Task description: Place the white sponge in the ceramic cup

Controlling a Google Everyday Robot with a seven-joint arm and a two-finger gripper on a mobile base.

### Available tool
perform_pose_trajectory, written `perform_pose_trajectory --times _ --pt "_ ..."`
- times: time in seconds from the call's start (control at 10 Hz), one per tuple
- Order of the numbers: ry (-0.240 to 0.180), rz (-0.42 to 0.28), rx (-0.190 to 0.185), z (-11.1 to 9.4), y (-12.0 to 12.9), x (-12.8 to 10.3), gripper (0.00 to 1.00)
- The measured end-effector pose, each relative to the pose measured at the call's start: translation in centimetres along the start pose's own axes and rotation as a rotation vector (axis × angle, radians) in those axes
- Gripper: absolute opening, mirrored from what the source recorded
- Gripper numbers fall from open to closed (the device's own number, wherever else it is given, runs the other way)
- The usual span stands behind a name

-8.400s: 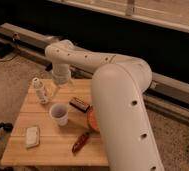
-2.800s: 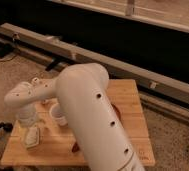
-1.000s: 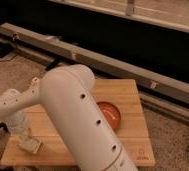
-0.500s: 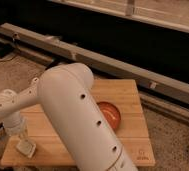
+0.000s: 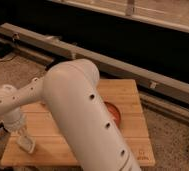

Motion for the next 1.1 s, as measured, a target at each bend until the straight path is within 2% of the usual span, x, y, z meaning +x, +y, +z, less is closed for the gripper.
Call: perform_pose_trajectory --times 0.2,0.7,0.9,1.1 --pt "-0.042 0.006 0.016 -2.5 -1.5 -0.2 0.00" --pt "-0.147 0.065 0.064 -8.9 -8.0 0.7 0.00" --pt "-0.197 0.096 0.075 -11.5 -10.4 1.4 0.00" --pt "-0.241 0.118 0.073 -12.9 -11.5 1.7 0.00"
